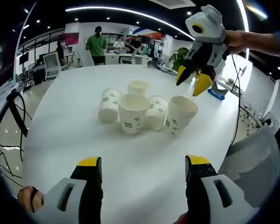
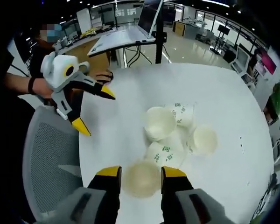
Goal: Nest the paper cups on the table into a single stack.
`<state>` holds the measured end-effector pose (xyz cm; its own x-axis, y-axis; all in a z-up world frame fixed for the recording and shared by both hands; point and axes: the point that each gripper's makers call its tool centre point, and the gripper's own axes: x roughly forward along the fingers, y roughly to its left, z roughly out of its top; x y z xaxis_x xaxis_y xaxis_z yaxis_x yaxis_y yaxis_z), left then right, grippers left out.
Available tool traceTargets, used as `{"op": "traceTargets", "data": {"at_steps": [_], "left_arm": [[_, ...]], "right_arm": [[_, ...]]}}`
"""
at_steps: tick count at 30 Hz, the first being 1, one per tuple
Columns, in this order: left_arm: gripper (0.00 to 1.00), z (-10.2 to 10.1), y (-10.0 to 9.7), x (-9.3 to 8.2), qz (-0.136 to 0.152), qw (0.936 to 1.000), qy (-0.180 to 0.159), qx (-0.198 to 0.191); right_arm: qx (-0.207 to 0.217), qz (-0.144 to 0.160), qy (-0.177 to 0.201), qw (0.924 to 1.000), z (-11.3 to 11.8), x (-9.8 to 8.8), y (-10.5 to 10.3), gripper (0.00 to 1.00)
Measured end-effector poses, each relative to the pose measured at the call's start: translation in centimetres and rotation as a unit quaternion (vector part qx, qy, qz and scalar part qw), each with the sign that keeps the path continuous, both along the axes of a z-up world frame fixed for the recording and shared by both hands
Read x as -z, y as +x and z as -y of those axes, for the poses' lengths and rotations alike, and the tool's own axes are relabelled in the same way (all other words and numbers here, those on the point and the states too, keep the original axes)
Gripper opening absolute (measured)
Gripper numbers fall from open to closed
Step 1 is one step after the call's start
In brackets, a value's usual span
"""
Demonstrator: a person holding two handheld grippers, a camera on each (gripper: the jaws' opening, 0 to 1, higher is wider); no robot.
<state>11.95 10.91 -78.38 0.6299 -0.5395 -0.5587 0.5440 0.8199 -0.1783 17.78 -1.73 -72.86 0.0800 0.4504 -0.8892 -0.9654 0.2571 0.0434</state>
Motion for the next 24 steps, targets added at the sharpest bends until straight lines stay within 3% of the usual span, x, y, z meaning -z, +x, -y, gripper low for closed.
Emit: {"op": "traceTargets", "data": {"at_steps": [9,24], "left_arm": [[0.72,-0.2,0.0,-0.2,0.001,1.0,0.002,0.001],[0.72,-0.8,0.0,-0.4,0.001,1.0,0.002,-0.004]], "right_arm": [[0.048,0.013,0.045,0.9977,-2.2,-0.6,2.4,0.42],[0.058,0.0,0.068,0.996,-6.1,0.8,3.4,0.43]]}}
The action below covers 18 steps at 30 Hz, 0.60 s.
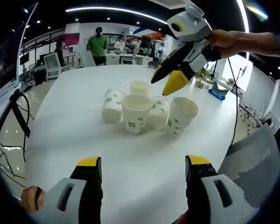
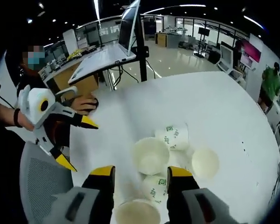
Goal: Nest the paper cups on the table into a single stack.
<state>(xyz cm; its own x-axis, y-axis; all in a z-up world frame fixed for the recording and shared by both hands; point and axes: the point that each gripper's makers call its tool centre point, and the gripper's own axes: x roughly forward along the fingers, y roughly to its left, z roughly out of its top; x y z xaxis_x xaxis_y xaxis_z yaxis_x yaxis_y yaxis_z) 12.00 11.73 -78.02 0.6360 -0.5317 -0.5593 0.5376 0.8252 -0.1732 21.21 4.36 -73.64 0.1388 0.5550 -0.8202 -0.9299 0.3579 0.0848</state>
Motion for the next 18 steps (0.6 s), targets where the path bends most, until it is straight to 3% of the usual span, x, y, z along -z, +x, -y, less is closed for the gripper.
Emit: {"op": "traceTargets", "data": {"at_steps": [6,18], "left_arm": [[0.72,-0.1,0.0,0.2,-0.001,1.0,0.0,-0.002],[0.72,-0.1,0.3,0.5,-0.002,1.0,-0.004,-0.003]], "right_arm": [[-0.013,-0.005,-0.003,0.9999,-1.5,0.5,-0.2,0.42],[-0.047,-0.028,-0.039,0.9978,-4.2,4.2,-0.4,0.4]]}}
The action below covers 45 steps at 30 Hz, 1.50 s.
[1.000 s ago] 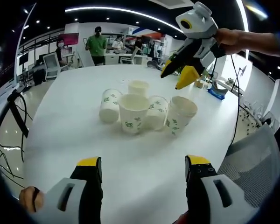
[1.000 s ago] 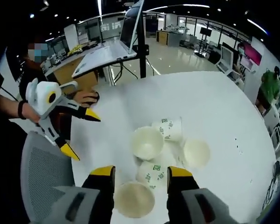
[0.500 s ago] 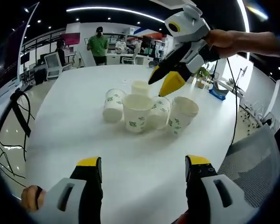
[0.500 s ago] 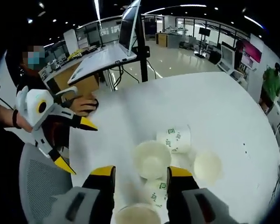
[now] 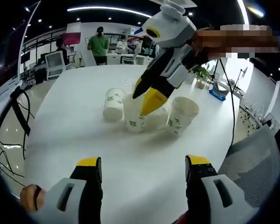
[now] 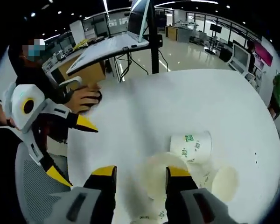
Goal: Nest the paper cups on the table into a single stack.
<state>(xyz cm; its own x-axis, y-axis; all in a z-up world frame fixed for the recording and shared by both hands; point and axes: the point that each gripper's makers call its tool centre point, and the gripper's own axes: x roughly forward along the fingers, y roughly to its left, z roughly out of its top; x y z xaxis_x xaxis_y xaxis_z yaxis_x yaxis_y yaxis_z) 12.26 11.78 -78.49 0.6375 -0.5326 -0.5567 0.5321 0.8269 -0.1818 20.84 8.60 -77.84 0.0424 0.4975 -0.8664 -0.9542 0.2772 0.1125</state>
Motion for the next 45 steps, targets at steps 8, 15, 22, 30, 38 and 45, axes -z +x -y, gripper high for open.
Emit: {"op": "traceTargets", "data": {"at_steps": [8,15,22,30,38,45], "left_arm": [[0.72,-0.4,-0.1,0.3,-0.002,1.0,-0.002,-0.005],[0.72,-0.6,-0.3,0.0,-0.003,0.9999,-0.002,-0.01],[0.72,-0.5,-0.5,-0.1,-0.005,0.9999,-0.003,-0.012],[0.71,-0.7,-0.6,0.0,-0.008,0.9999,-0.004,-0.015],[0.71,-0.7,-0.5,0.1,-0.008,0.9998,-0.004,-0.015],[0.71,-0.4,-0.5,-0.1,-0.007,0.9999,-0.005,-0.012]], "right_arm": [[-0.014,-0.005,-0.033,0.9994,0.0,2.3,0.2,0.39],[-0.007,-0.013,-0.056,0.9983,0.1,4.1,0.4,0.32],[-0.011,-0.019,-0.083,0.9963,0.5,4.9,-0.4,0.24],[-0.015,-0.013,-0.094,0.9953,0.7,5.1,-1.7,0.07],[-0.029,0.001,-0.095,0.9951,0.5,4.6,-1.6,0.01],[-0.025,0.004,-0.086,0.996,0.4,4.7,-0.9,0.0]]}}
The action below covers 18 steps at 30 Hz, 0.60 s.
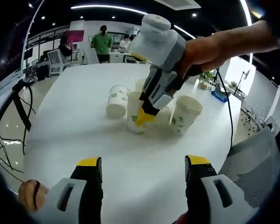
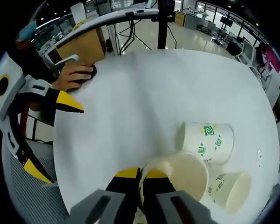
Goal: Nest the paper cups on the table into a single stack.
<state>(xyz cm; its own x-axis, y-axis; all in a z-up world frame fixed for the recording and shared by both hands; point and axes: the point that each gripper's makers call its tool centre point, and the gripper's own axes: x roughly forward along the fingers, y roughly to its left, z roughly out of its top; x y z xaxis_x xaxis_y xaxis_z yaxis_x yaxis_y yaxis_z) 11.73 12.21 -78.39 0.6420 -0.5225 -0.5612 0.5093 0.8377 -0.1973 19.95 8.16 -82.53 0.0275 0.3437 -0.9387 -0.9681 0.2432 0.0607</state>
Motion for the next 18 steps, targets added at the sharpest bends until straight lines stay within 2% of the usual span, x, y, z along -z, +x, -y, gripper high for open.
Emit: {"op": "traceTargets", "data": {"at_steps": [5,8,11,14,18], "left_arm": [[0.71,0.0,0.0,-0.1,0.001,1.0,0.0,0.001],[0.71,-0.1,-0.2,-0.2,0.001,1.0,0.0,0.001],[0.71,-0.1,-0.3,-0.3,0.001,1.0,0.0,0.002],[0.71,-0.2,-0.2,-0.1,0.001,1.0,0.002,0.004],[0.71,-0.2,-0.2,-0.1,0.001,1.0,0.002,0.005]], "right_arm": [[0.001,0.001,0.004,1.0,-0.2,-0.2,0.1,0.0],[-0.003,0.006,0.01,0.9999,-0.5,-1.4,-0.2,0.0],[0.017,-0.001,0.027,0.9995,-0.9,-1.8,-0.1,0.0],[0.038,-0.008,0.044,0.9983,-1.2,-3.0,-0.2,0.0],[0.041,-0.003,0.048,0.998,-0.8,-3.4,0.3,0.0]]}}
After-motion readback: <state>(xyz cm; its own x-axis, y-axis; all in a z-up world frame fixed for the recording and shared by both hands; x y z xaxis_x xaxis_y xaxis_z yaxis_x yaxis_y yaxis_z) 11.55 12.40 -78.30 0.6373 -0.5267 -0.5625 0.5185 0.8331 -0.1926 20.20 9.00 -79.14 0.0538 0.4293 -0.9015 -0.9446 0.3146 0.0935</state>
